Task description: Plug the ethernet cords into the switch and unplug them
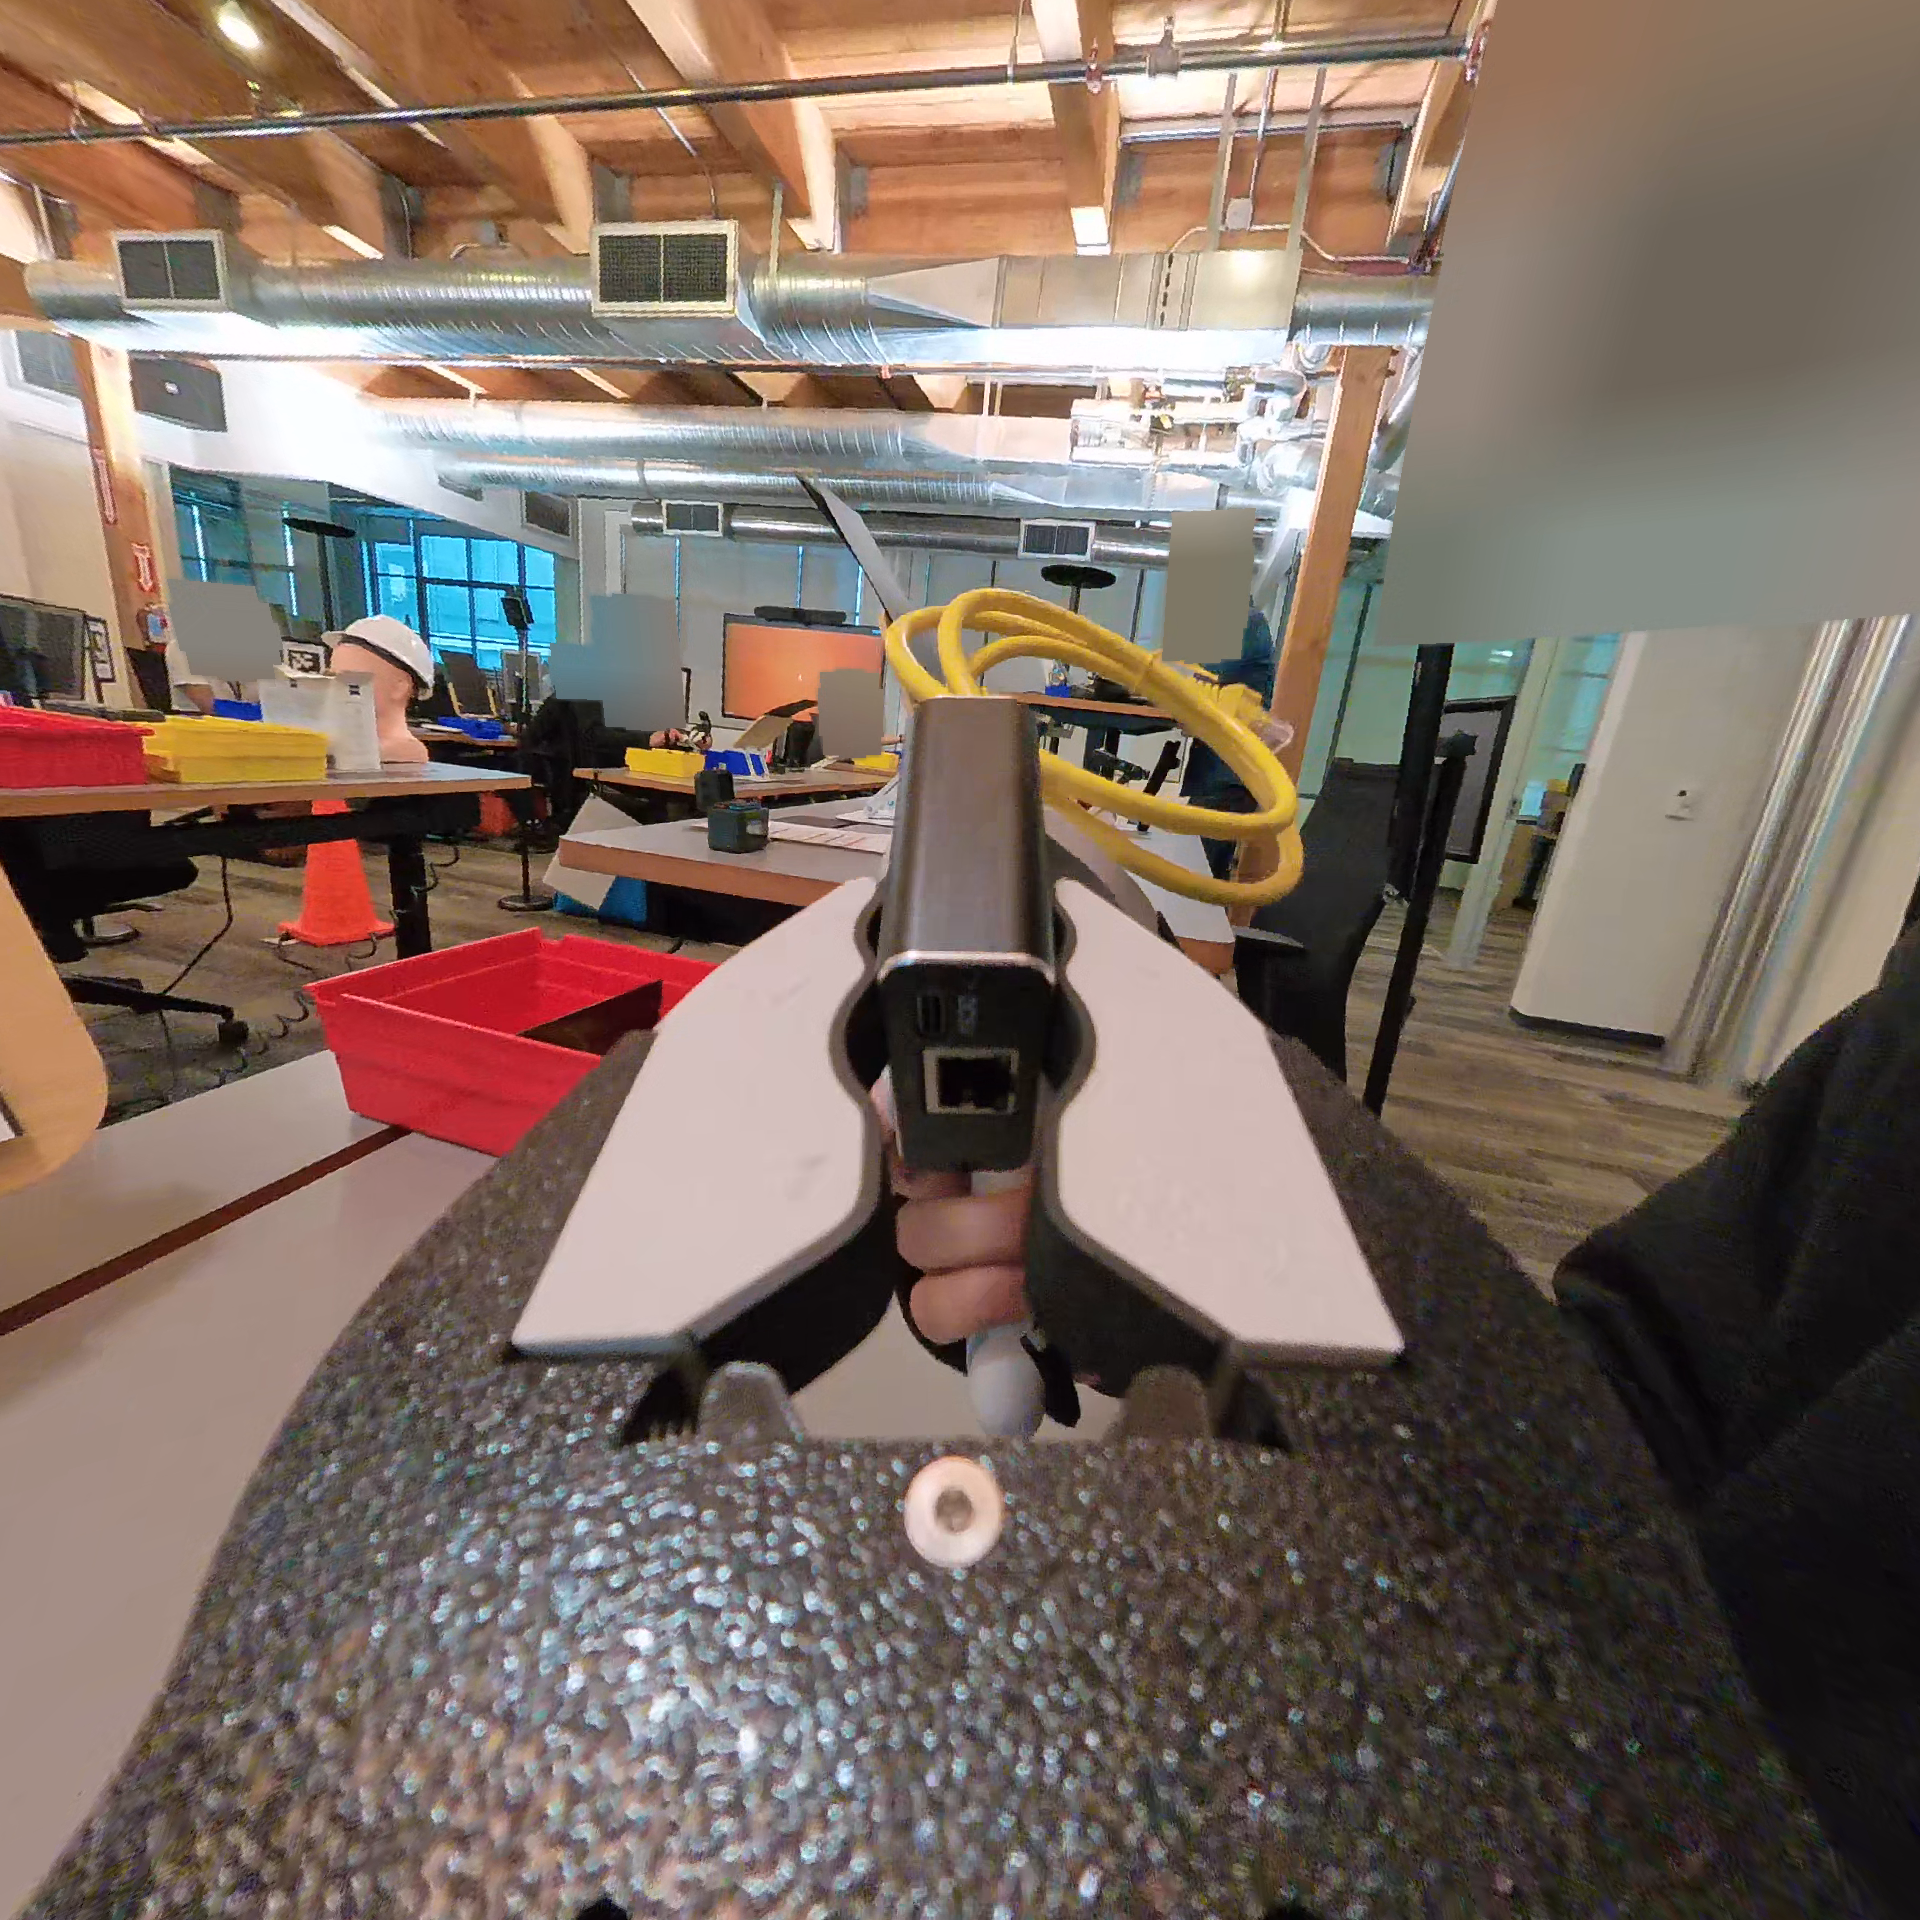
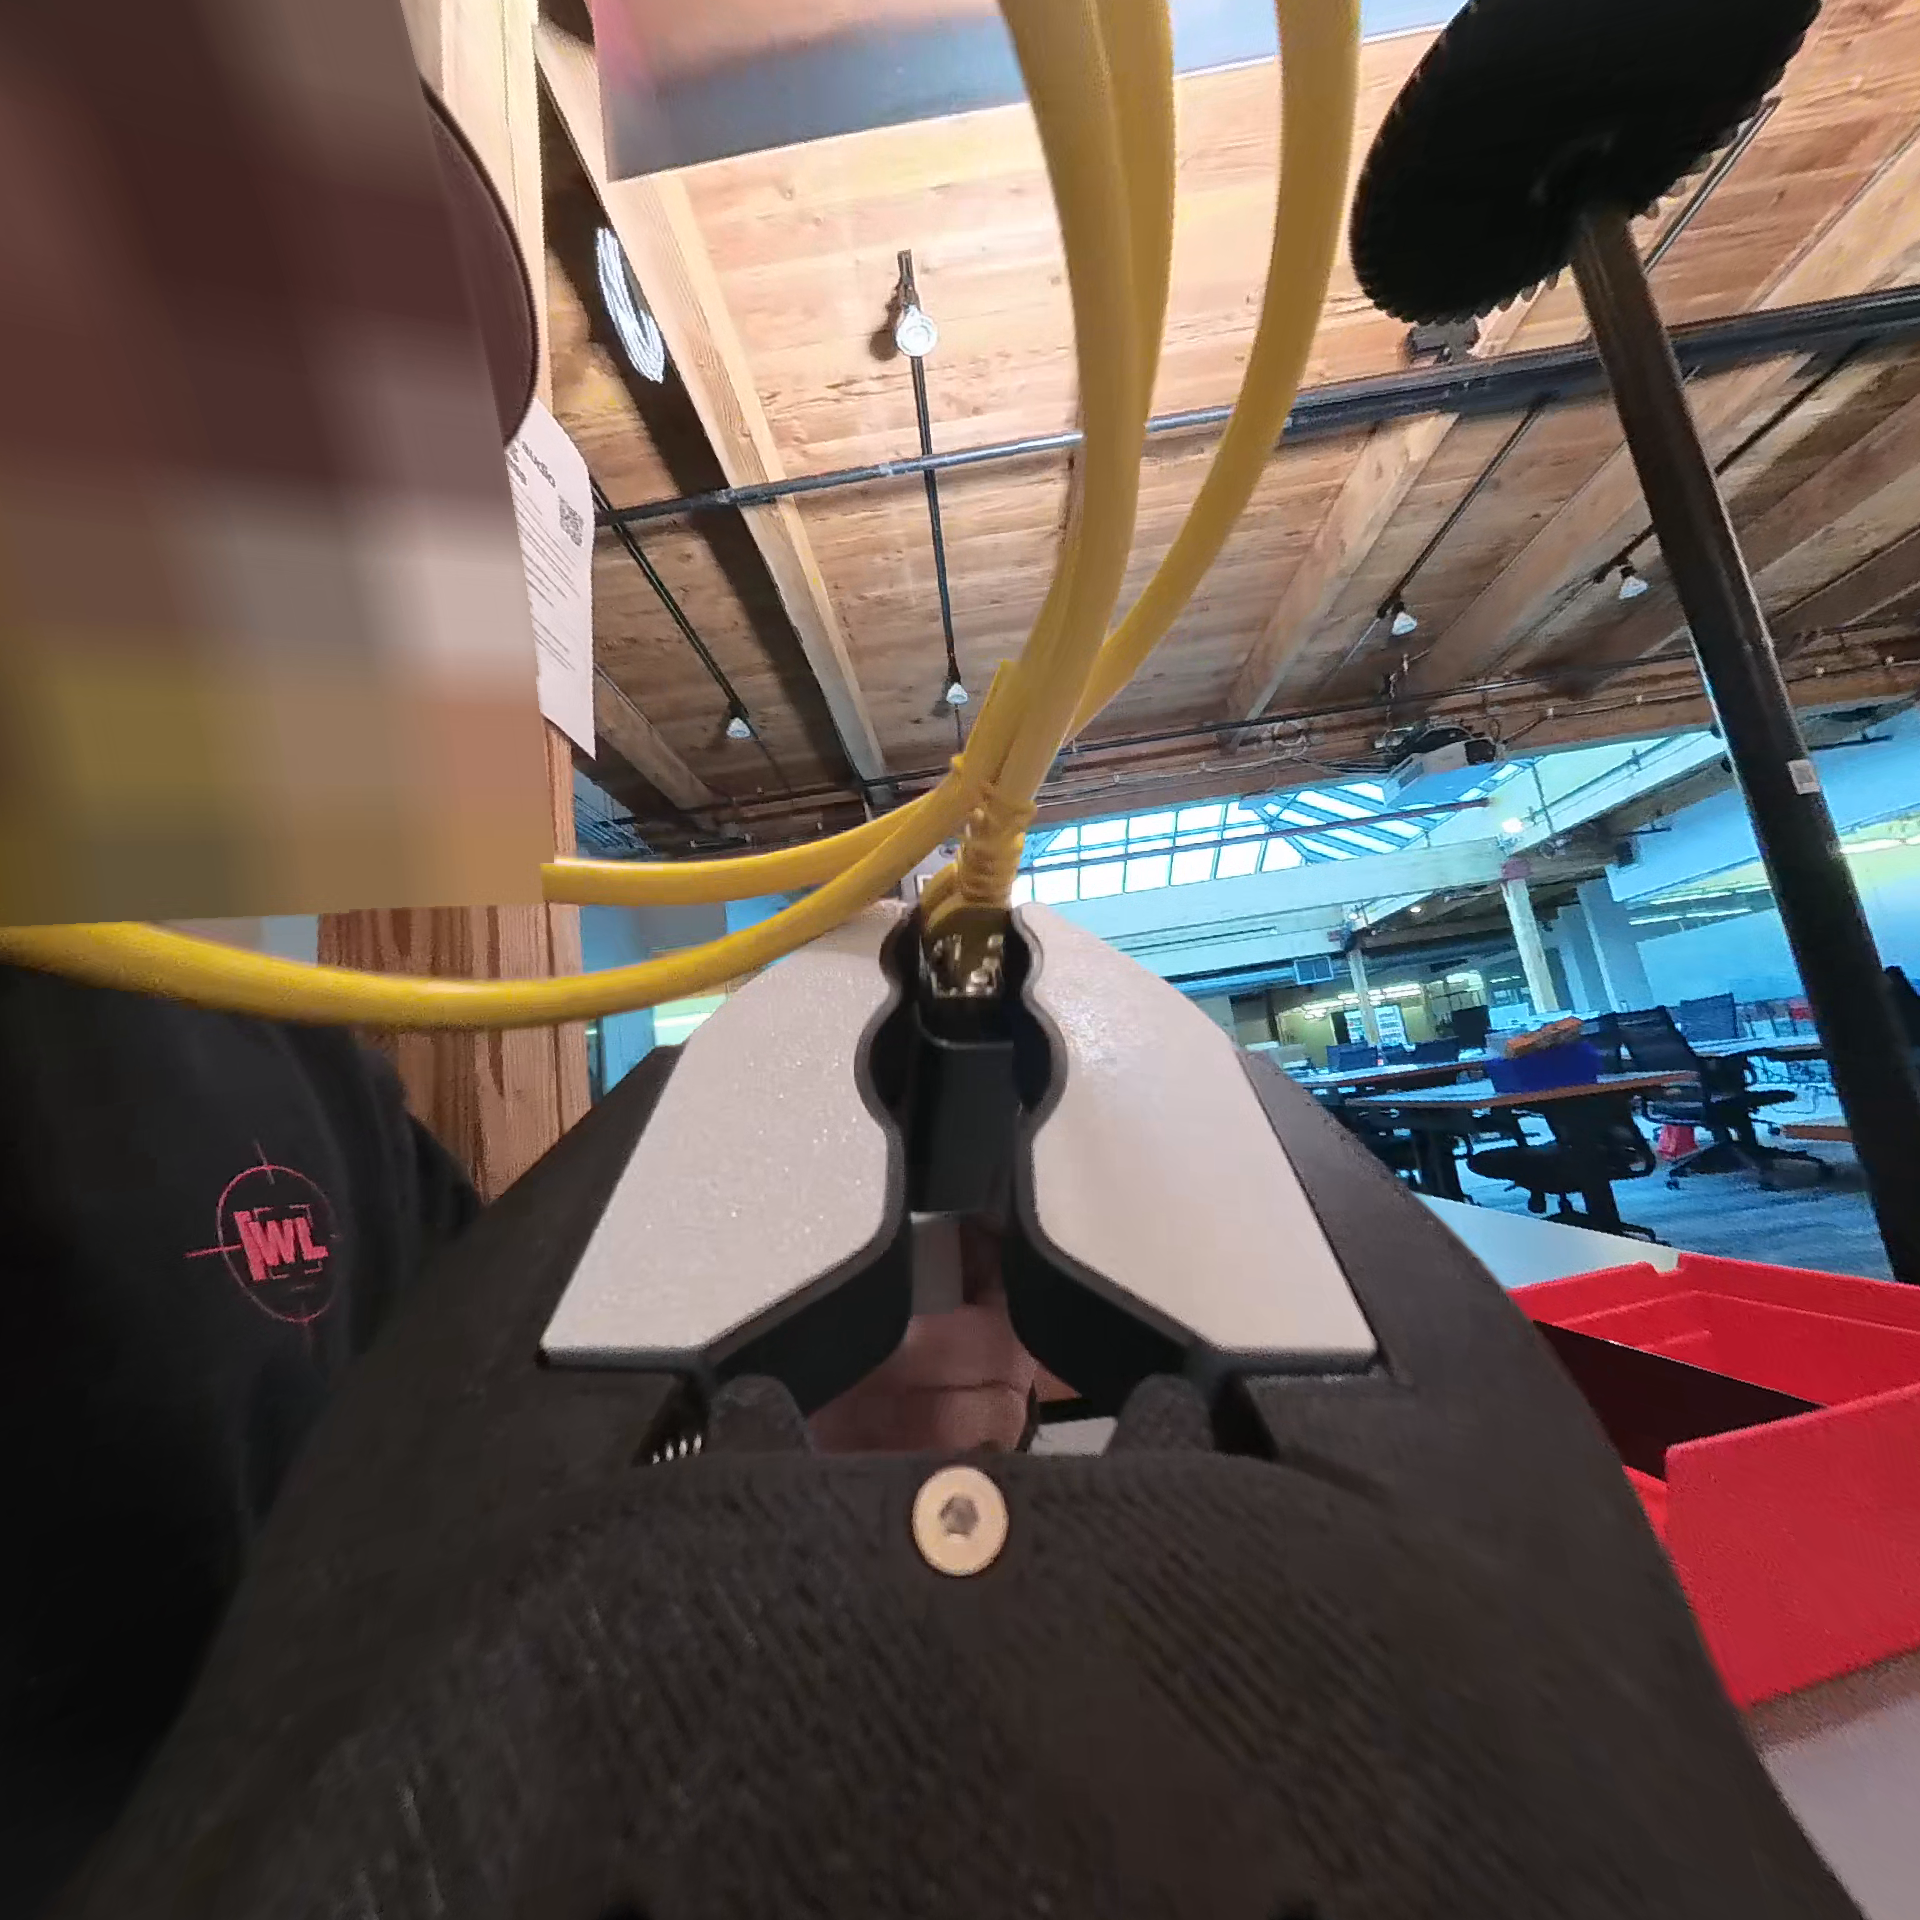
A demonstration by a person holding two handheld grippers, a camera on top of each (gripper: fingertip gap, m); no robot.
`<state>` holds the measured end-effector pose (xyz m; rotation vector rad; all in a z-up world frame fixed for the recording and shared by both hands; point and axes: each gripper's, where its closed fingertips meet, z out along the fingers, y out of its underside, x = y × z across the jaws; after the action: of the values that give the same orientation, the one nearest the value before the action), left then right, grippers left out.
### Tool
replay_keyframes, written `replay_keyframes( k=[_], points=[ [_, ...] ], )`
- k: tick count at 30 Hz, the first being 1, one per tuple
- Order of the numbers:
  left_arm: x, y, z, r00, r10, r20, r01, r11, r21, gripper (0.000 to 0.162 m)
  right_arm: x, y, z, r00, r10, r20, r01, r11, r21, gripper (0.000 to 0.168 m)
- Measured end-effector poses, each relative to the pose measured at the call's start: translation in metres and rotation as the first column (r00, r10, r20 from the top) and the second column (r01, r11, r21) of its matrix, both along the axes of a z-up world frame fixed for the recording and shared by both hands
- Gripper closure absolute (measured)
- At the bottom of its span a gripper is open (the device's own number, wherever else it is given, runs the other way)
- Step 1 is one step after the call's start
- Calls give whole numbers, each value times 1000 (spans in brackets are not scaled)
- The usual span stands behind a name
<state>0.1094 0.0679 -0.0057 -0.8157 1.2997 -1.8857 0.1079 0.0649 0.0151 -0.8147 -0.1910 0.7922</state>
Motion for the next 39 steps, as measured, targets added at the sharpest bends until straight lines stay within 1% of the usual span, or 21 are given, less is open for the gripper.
replay_keyframes(
  k=[3,7,12,15,18,22,25,27,29,32,36,39],
  points=[
    [-2,2,3,1000,-2,7,2,1000,-1,137,-2,0,-1,1000,-14,7,14,1000,4,153],
    [-5,1,5,1000,-26,15,27,999,-24,137,-3,-2,2,999,20,-27,-20,999,26,154],
    [-9,-1,5,999,-35,17,36,999,-28,137,-4,-4,2,999,26,-21,-25,999,36,154],
    [-10,-4,6,999,-39,23,39,999,-22,136,-5,-6,3,998,-49,41,47,998,52,154],
    [-13,-9,8,998,-49,35,50,999,-5,137,-7,-11,3,990,-97,100,88,992,87,154],
    [-17,-16,11,993,-95,65,95,995,-5,136,-13,-19,7,966,-165,201,139,981,138,154],
    [-20,-19,13,987,-137,82,140,990,-26,136,-17,-22,10,940,-212,266,177,973,148,153],
    [-20,-20,14,981,-180,75,186,980,-76,136,-18,-22,10,923,-237,302,202,969,143,154],
    [-19,-19,13,970,-234,68,243,954,-177,136,-17,-20,11,897,-288,336,256,957,136,154],
    [-16,-17,10,960,-276,51,279,916,-287,137,-13,-15,8,875,-313,369,296,950,103,154],
    [-15,-16,7,956,-292,36,287,901,-324,137,-11,-14,5,840,-355,410,348,933,94,154],
    [-14,-16,8,946,-321,40,313,875,-369,137,-10,-14,6,821,-372,433,366,925,99,153]
  ],
)
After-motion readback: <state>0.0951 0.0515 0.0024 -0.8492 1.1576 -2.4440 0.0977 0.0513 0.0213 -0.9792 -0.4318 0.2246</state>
